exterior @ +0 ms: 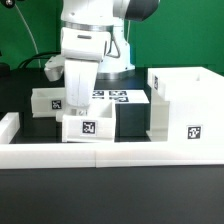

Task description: Assemble drawer

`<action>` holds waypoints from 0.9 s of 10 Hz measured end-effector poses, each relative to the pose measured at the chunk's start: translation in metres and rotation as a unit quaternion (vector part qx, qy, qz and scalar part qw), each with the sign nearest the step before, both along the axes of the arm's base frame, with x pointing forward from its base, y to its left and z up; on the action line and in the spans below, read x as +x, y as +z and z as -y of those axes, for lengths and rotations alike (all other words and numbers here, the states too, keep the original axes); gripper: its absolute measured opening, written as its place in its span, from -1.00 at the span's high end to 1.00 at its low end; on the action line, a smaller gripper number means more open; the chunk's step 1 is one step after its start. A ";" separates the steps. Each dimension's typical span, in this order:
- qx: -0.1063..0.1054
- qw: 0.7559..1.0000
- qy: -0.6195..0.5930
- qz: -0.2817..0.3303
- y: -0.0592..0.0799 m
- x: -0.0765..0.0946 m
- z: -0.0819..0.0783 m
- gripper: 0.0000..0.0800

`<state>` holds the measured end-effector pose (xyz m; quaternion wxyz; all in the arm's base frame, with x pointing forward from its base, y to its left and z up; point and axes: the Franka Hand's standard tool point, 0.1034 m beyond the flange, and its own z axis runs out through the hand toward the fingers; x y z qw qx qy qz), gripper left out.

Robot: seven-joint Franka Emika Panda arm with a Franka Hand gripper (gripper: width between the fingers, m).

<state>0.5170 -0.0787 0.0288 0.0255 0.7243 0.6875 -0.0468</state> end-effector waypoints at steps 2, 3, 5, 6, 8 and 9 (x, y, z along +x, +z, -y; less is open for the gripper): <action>0.001 1.000 -0.011 0.000 -0.002 0.002 -0.008 0.89; 0.003 1.000 -0.012 0.012 -0.002 0.006 -0.017 0.89; 0.005 1.000 -0.022 0.013 -0.002 0.009 -0.028 0.89; 0.006 1.000 -0.023 0.016 0.000 0.012 -0.031 0.89; 0.007 1.000 -0.023 0.020 -0.001 0.012 -0.031 0.89; 0.007 0.999 -0.024 0.020 -0.001 0.012 -0.030 0.89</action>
Offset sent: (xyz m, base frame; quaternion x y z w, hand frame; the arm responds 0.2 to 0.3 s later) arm 0.0119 0.0256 -0.0017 -0.0609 0.0032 0.0075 0.9981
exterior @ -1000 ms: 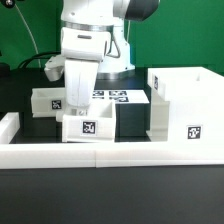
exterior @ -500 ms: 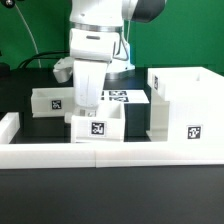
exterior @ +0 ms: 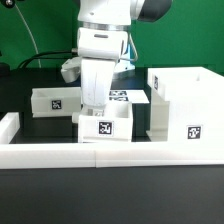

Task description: Assemble drawer

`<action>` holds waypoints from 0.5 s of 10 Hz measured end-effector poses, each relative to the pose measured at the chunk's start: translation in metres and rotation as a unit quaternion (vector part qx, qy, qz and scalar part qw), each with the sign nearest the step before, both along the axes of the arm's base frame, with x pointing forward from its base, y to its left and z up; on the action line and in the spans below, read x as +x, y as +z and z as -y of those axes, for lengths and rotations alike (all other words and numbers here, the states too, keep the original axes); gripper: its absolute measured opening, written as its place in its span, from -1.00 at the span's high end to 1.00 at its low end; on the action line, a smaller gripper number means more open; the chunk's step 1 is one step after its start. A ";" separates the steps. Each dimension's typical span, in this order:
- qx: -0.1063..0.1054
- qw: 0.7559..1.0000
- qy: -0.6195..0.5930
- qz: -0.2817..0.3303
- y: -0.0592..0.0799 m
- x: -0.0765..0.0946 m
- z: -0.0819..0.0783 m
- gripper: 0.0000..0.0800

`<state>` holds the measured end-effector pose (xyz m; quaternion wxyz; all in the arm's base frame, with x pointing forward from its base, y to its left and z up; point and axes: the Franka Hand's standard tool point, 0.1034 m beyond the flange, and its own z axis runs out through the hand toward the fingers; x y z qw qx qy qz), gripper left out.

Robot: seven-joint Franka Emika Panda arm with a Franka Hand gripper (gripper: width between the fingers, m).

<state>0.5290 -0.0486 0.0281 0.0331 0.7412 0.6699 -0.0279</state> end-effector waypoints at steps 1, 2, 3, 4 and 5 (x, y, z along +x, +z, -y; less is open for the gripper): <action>0.000 1.000 0.000 0.000 0.000 0.000 0.000 0.89; 0.000 1.000 0.000 0.000 0.000 0.000 0.000 0.89; 0.000 1.000 0.006 -0.002 -0.001 0.000 -0.005 0.89; -0.001 1.000 0.015 -0.008 -0.001 -0.001 -0.010 0.89; -0.001 1.000 0.019 -0.015 -0.002 -0.002 -0.013 0.89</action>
Offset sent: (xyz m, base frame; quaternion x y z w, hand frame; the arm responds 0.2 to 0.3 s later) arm 0.0048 0.0176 0.0002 0.0165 -0.0217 -0.0531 0.9982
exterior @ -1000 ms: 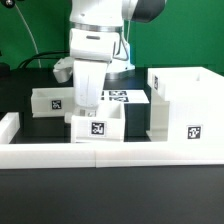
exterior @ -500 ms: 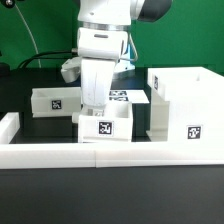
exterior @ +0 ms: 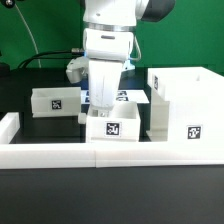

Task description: Assemble drawer

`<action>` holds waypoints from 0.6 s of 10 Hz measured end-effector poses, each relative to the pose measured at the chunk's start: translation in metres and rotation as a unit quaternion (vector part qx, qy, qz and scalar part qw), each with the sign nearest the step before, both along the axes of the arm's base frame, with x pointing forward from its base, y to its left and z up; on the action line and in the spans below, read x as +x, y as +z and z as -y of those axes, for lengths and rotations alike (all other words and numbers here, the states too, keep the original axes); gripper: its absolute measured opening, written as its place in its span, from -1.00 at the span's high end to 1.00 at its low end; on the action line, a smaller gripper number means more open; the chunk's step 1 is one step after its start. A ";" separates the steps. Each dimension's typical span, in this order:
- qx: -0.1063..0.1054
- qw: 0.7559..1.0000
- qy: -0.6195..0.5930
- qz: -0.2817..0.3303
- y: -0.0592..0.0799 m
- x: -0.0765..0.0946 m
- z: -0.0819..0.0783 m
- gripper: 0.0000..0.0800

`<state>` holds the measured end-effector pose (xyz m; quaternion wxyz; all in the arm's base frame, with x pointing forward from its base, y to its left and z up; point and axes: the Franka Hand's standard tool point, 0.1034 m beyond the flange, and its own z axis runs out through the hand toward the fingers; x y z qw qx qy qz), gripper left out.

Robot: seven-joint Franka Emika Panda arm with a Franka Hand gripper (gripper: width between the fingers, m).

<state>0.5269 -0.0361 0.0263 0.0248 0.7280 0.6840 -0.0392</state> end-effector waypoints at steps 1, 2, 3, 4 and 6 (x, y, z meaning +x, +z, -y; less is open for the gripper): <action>0.000 1.000 0.000 -0.010 -0.002 -0.002 -0.002 0.89; 0.000 1.000 0.000 -0.016 -0.004 -0.002 -0.003 0.89; 0.000 1.000 -0.001 -0.015 -0.004 -0.001 -0.002 0.89; 0.000 1.000 -0.002 -0.016 -0.004 -0.002 -0.001 0.89; 0.000 1.000 -0.002 -0.016 -0.005 -0.002 0.000 0.89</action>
Offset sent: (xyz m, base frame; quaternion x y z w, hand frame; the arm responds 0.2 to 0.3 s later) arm 0.0000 0.0000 0.0000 0.0000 0.0000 0.0000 1.0000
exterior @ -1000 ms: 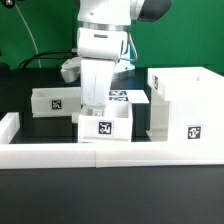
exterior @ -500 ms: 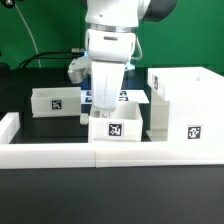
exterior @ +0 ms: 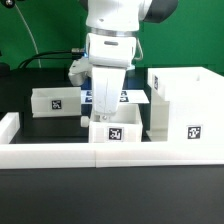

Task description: Assemble drawer

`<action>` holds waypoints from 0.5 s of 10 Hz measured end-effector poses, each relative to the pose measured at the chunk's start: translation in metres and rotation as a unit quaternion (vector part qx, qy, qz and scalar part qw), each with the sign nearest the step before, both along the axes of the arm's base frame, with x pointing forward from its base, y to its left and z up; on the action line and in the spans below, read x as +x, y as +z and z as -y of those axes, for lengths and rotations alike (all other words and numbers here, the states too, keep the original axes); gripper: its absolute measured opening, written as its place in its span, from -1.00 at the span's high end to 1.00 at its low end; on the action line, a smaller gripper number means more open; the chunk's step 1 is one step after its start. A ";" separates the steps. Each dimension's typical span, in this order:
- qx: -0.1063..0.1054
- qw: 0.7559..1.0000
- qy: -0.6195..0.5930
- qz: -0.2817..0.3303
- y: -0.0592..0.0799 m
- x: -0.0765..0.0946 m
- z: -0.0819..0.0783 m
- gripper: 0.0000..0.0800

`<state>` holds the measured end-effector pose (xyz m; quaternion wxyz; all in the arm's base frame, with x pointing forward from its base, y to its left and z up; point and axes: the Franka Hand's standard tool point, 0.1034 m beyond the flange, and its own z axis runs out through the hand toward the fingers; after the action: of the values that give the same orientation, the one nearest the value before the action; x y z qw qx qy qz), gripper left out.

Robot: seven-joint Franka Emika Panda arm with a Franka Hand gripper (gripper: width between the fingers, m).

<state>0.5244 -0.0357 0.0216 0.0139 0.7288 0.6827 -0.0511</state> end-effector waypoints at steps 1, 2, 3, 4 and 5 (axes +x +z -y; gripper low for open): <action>0.000 1.000 0.000 0.000 0.000 0.000 0.000 0.89; 0.000 1.000 -0.001 0.000 0.000 0.000 0.001 0.89; 0.000 1.000 0.000 0.001 -0.001 0.000 0.000 0.89; 0.001 1.000 0.002 0.010 -0.003 0.001 -0.002 0.89; 0.002 1.000 0.001 0.013 -0.003 0.001 -0.003 0.89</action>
Offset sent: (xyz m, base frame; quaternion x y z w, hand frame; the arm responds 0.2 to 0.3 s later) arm 0.0035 0.0103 -0.0067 -0.0507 0.0053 -0.0221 0.9985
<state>0.5254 -0.0331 0.0181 0.0215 0.7286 0.6834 -0.0403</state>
